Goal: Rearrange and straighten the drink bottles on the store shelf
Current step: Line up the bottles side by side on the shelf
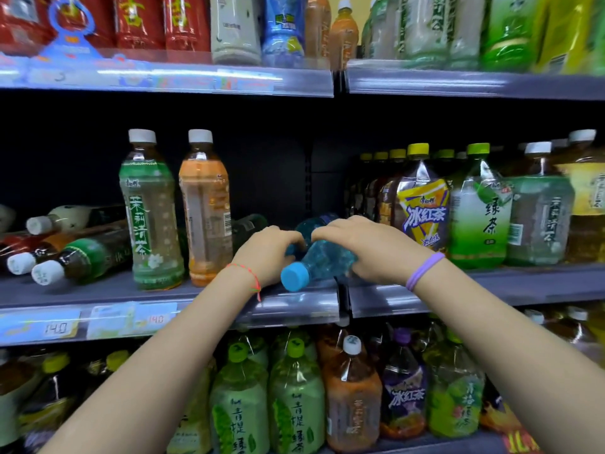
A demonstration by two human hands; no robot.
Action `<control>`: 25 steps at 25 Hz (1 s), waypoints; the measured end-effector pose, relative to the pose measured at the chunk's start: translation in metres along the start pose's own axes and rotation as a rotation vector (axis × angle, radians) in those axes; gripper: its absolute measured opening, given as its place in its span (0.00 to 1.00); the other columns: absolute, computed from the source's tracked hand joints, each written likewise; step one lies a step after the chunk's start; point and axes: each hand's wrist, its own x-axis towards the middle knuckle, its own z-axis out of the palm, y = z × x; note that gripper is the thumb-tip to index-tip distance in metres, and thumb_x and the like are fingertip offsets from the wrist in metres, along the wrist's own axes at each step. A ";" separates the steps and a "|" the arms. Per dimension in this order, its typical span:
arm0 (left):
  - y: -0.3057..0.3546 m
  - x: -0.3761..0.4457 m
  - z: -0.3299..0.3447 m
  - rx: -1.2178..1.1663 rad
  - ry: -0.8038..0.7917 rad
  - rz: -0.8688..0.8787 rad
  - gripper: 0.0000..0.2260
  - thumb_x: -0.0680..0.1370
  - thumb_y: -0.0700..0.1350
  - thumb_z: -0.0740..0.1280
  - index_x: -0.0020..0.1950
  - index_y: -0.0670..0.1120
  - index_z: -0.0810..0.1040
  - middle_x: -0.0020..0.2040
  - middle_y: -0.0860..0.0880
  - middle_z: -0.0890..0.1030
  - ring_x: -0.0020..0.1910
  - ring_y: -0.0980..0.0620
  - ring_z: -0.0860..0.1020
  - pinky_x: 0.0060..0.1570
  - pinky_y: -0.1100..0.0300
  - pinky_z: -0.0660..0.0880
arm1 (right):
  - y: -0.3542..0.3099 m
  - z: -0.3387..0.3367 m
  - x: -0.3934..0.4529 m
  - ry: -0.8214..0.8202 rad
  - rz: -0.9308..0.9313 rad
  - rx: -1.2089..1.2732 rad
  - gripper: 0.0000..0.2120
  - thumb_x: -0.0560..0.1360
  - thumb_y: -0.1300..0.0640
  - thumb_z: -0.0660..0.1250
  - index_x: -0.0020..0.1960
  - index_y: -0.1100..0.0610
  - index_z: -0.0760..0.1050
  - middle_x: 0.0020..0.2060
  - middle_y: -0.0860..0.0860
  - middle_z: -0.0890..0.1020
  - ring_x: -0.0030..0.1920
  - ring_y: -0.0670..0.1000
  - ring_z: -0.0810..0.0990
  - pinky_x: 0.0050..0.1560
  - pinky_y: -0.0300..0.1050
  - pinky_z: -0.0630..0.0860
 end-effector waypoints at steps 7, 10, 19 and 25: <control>0.021 -0.011 -0.017 -0.111 0.652 0.098 0.12 0.80 0.47 0.65 0.59 0.42 0.71 0.46 0.41 0.81 0.43 0.37 0.80 0.40 0.49 0.73 | -0.002 -0.007 0.020 0.516 0.386 0.795 0.31 0.75 0.48 0.72 0.71 0.55 0.62 0.60 0.50 0.77 0.59 0.51 0.77 0.60 0.48 0.73; 0.024 -0.007 -0.049 -0.062 0.961 0.107 0.16 0.80 0.52 0.64 0.56 0.39 0.75 0.44 0.41 0.81 0.40 0.37 0.80 0.36 0.49 0.74 | -0.007 -0.001 0.031 0.501 0.469 0.751 0.33 0.77 0.47 0.69 0.74 0.56 0.58 0.63 0.56 0.77 0.62 0.58 0.76 0.60 0.50 0.73; 0.024 0.042 -0.078 -0.604 0.700 -0.150 0.18 0.78 0.55 0.67 0.60 0.44 0.70 0.47 0.48 0.79 0.47 0.43 0.80 0.49 0.56 0.75 | -0.012 0.015 0.040 0.410 0.579 0.597 0.44 0.72 0.48 0.75 0.77 0.57 0.51 0.66 0.60 0.74 0.60 0.62 0.78 0.57 0.55 0.77; 0.018 0.030 -0.048 -0.804 0.590 -0.322 0.19 0.77 0.58 0.68 0.58 0.44 0.73 0.48 0.51 0.79 0.50 0.48 0.79 0.45 0.58 0.70 | -0.008 0.018 0.042 0.410 0.647 0.532 0.42 0.76 0.48 0.72 0.78 0.60 0.51 0.68 0.62 0.70 0.62 0.63 0.76 0.54 0.52 0.75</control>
